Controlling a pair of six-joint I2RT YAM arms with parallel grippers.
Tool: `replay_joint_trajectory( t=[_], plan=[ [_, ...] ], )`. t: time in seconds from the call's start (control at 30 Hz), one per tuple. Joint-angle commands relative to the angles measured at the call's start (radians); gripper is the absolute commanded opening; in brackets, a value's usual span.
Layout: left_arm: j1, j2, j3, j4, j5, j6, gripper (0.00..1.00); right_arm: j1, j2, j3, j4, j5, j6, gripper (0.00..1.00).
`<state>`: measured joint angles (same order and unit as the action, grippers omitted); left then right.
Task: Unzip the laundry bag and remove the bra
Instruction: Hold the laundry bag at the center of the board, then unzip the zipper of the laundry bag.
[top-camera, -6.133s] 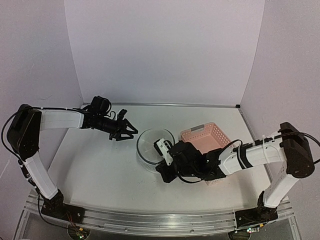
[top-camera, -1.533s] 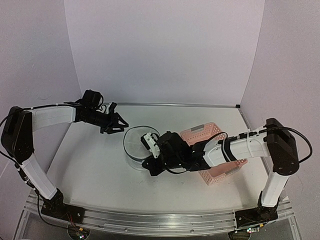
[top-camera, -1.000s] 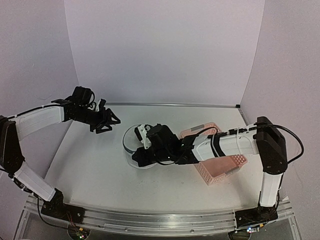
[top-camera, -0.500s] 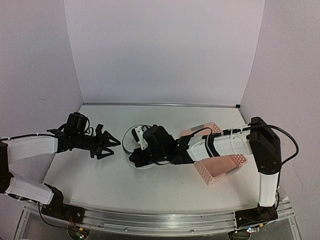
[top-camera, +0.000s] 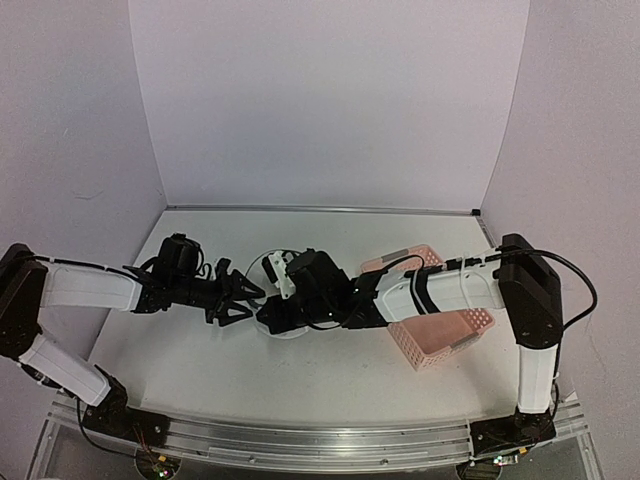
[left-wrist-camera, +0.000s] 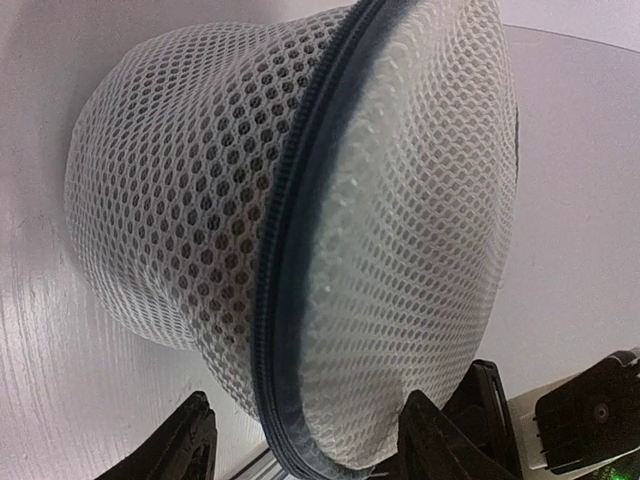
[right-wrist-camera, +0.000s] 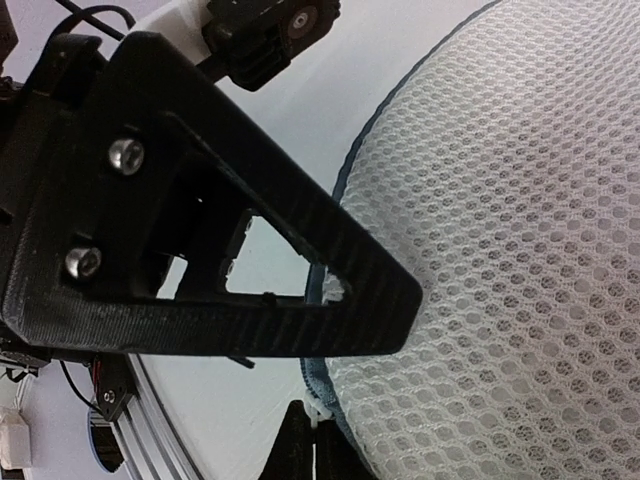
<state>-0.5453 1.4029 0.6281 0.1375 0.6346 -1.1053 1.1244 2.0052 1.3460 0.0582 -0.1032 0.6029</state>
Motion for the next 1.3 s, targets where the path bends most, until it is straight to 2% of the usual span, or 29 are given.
replay_joint_trajectory(
  t=[0.0,0.17,0.37,0.97,1.27],
  plan=[
    [-0.006,0.027,0.045,0.103,0.006,-0.032,0.60,0.007,-0.037,-0.006,0.060,-0.006,-0.002,0.00],
    [-0.010,0.060,0.079,0.123,0.020,-0.030,0.29,0.006,-0.047,-0.022,0.065,-0.005,-0.005,0.00],
    [-0.010,0.070,0.088,0.125,0.022,-0.022,0.00,0.006,-0.068,-0.055,0.068,0.007,-0.011,0.00],
    [-0.010,0.047,0.076,0.123,0.056,0.022,0.00,0.007,-0.201,-0.264,0.050,0.163,-0.056,0.00],
    [-0.010,0.031,0.073,0.120,0.091,0.056,0.00,-0.004,-0.241,-0.304,0.023,0.226,-0.070,0.00]
  ],
)
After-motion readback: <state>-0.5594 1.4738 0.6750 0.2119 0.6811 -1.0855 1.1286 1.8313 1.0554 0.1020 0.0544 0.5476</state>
